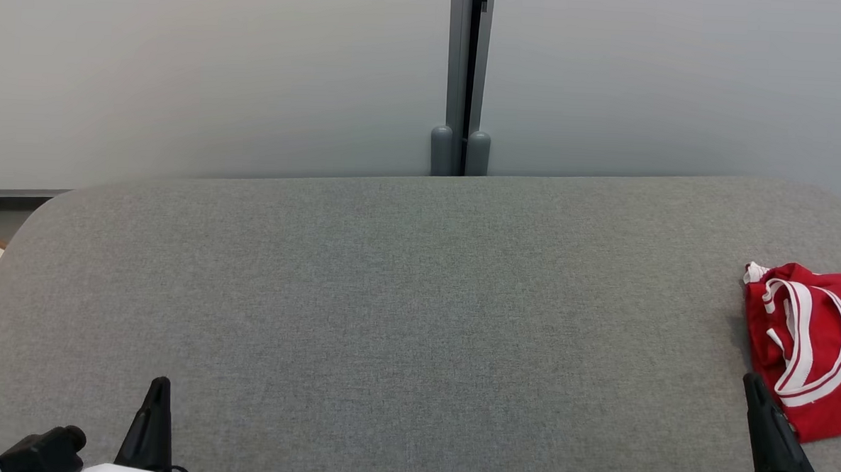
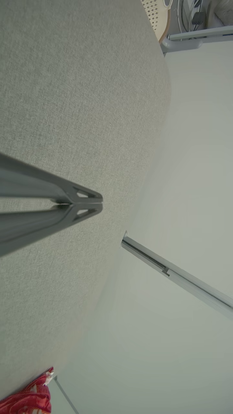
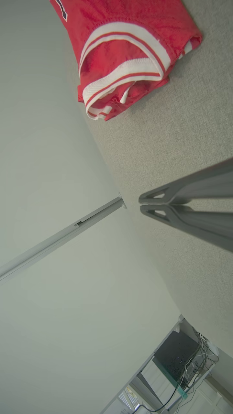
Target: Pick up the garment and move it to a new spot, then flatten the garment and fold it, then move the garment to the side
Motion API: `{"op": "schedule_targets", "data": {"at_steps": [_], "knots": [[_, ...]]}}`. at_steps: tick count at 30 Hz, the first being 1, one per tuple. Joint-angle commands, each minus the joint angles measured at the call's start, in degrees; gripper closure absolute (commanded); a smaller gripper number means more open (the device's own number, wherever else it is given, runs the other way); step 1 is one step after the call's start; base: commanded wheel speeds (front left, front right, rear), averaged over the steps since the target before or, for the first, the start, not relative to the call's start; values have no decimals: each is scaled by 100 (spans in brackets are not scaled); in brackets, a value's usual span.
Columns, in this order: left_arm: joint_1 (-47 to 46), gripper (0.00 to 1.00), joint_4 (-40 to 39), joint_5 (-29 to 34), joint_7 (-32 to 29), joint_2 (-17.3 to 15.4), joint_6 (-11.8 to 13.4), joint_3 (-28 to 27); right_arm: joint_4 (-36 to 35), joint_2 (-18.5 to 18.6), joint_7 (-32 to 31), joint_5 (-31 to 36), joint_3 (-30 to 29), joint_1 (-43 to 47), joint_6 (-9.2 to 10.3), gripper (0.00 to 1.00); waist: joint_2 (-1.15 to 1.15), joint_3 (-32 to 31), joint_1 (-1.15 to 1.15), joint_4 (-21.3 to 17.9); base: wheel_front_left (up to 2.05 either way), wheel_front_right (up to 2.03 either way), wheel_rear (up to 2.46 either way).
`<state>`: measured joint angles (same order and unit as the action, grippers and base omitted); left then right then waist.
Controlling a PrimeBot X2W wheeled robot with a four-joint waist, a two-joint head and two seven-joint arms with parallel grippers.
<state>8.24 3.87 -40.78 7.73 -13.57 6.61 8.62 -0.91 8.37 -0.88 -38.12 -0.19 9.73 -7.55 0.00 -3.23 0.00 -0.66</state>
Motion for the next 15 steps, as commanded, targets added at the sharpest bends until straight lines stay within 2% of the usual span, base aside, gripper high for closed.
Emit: {"op": "schedule_targets", "data": {"at_steps": [1, 15], "knots": [[-215, 100, -36, -205, -27, -27, -61, -91, -29, 25, -27, -214, -47, -175, 2, 100, 0, 4, 0, 1, 0, 0, 0], [-483, 100, 189, -1252, -264, 150, -340, -327, 275, -56, -101, -1305, -120, -470, 4, 100, 0, 50, 0, 10, 0, 0, 0]]}}
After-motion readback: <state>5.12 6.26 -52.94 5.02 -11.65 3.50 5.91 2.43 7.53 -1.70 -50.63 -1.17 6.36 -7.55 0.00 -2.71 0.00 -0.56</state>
